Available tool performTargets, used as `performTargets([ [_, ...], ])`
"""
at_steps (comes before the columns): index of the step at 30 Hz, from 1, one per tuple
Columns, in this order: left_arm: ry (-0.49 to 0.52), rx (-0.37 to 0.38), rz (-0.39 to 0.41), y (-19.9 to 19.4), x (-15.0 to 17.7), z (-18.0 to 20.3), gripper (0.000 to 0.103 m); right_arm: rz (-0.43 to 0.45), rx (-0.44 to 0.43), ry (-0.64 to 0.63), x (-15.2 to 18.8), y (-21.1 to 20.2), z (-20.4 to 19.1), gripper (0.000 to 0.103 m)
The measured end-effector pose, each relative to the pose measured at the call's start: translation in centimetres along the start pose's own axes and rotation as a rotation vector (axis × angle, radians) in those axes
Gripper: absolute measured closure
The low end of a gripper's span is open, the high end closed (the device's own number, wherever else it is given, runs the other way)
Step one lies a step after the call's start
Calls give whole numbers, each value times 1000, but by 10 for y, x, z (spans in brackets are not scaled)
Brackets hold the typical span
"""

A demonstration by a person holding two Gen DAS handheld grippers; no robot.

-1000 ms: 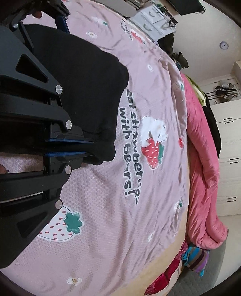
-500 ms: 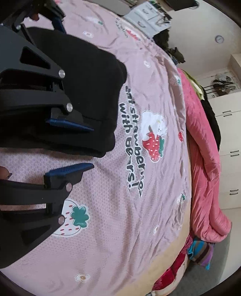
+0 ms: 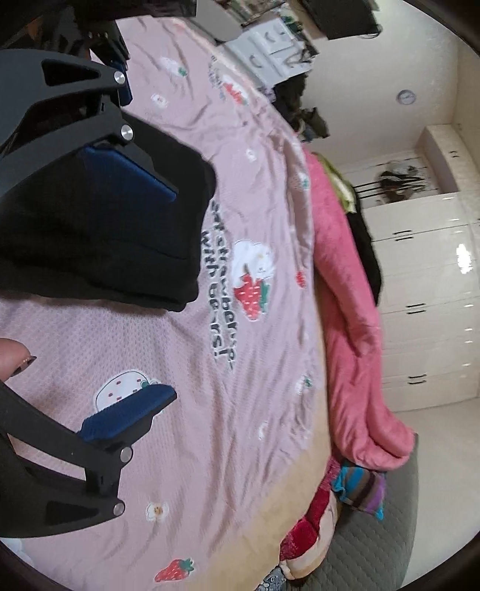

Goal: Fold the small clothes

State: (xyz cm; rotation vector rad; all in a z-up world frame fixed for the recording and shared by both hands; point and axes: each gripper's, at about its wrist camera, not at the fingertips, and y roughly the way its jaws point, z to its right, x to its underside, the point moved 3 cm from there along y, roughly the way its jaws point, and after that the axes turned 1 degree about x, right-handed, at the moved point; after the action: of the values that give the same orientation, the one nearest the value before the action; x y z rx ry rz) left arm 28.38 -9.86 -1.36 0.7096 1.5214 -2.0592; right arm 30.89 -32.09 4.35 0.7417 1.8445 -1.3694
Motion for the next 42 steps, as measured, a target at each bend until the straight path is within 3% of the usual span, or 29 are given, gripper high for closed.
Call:
performTargets([
  [3,11,-29,34,-13,0,0,9,41,-48,23,-2,-20,-4,4],
  [9,30,-39,100,-46,2,1,9,119,-40,-14,3,-57,-15,4],
  [25,37,-46,190,-110,33,-9,9,195,-31,-94,48,-125,-42,4],
  [33,40,-63,170,-116,69,-22,9,177,-4,-108,89,-138,-58,4],
  [42,26,-43,169,-119,105,-32,9,77,12,-39,133,-136,-51,4],
])
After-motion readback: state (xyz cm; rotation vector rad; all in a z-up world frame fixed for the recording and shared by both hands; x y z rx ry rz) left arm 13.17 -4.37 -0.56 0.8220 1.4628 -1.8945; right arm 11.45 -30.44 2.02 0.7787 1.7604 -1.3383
